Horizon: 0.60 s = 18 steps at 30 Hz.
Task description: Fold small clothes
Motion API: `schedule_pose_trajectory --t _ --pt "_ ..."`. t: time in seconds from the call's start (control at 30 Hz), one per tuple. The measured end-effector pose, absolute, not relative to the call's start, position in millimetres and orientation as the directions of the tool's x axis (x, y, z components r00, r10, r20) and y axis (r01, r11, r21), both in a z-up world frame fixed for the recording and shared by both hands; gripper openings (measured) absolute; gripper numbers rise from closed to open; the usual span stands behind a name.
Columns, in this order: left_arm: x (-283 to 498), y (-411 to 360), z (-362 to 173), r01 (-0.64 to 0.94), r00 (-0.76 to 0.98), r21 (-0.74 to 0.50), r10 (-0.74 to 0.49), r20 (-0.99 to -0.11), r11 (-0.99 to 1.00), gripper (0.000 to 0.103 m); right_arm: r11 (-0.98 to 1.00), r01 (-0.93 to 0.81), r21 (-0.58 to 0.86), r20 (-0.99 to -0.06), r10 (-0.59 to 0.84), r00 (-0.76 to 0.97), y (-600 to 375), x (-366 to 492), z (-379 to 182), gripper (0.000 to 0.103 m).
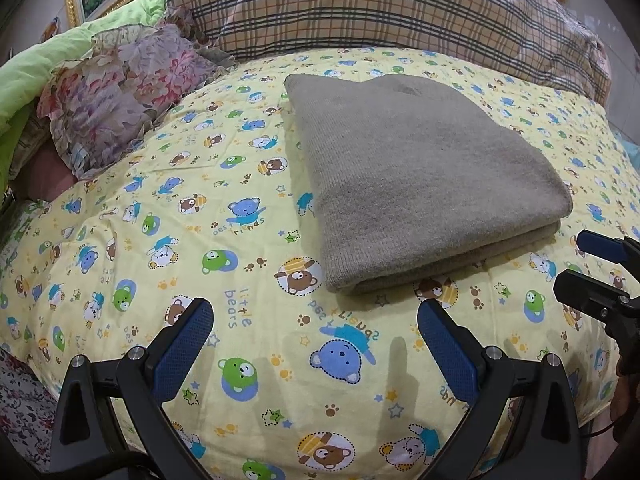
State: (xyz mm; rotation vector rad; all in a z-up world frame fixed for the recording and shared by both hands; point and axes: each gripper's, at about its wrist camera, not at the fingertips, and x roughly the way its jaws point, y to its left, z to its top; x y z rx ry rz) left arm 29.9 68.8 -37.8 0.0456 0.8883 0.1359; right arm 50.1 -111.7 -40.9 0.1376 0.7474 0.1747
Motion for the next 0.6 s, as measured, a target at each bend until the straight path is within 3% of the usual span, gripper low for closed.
schedule_pose_trajectory --t 0.6 --pt "34.9 72.6 -39.1 -0.091 0.616 0.083 0.121 -0.779 0.992 0.102 0.976 -0.118 0.185 -0.682 0.214 0.7 -108.6 58.6 -40.7 0.102"
